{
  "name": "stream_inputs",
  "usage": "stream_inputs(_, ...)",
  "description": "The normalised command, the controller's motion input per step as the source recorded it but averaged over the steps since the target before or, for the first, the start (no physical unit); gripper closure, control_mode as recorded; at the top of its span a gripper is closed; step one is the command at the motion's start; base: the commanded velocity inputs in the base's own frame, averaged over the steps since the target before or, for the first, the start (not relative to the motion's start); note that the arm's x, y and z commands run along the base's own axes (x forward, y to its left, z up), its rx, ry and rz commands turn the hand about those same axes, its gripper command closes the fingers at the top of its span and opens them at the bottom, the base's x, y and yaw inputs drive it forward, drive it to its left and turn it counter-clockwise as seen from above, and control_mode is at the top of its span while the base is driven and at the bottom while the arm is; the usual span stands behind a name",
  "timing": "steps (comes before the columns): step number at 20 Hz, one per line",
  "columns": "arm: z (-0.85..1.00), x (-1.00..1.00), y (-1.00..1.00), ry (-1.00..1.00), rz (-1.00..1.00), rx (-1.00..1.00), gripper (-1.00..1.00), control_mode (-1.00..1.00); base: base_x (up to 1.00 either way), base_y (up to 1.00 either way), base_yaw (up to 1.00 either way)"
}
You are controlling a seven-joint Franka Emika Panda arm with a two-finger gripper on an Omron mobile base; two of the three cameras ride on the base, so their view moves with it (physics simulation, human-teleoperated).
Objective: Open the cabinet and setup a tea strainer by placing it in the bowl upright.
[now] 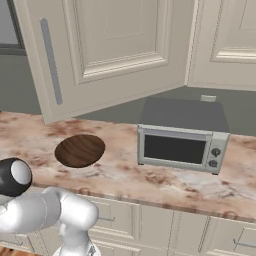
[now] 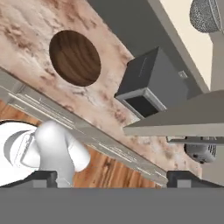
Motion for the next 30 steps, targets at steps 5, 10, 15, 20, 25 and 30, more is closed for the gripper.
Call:
stream_inputs(5,-0.83,0.38,-0.15,0.15,-0.05,-0.3,-1.0,-1.0,0.0,0.0,0.0)
stream_inputs(10,-0.28,0.43,-0.14,0.08,-0.09,-0.37,-1.0,-1.0,0.0,0.0,0.0)
stream_inputs(15,-0.22,0.49,-0.41,0.02,-0.01,-0.35,-1.0,-1.0,0.0,0.0,0.0)
stream_inputs(20,-0.01,0.45,-0.45,0.16,-0.01,-0.27,-1.0,-1.0,0.0,0.0,0.0)
stream_inputs(25,0.0,0.44,-0.05,0.2,-0.09,-0.19,-1.0,-1.0,0.0,0.0,0.0)
stream_inputs(30,0.0,0.3,-0.06,0.05,-0.09,-0.02,-1.0,-1.0,0.0,0.0,0.0)
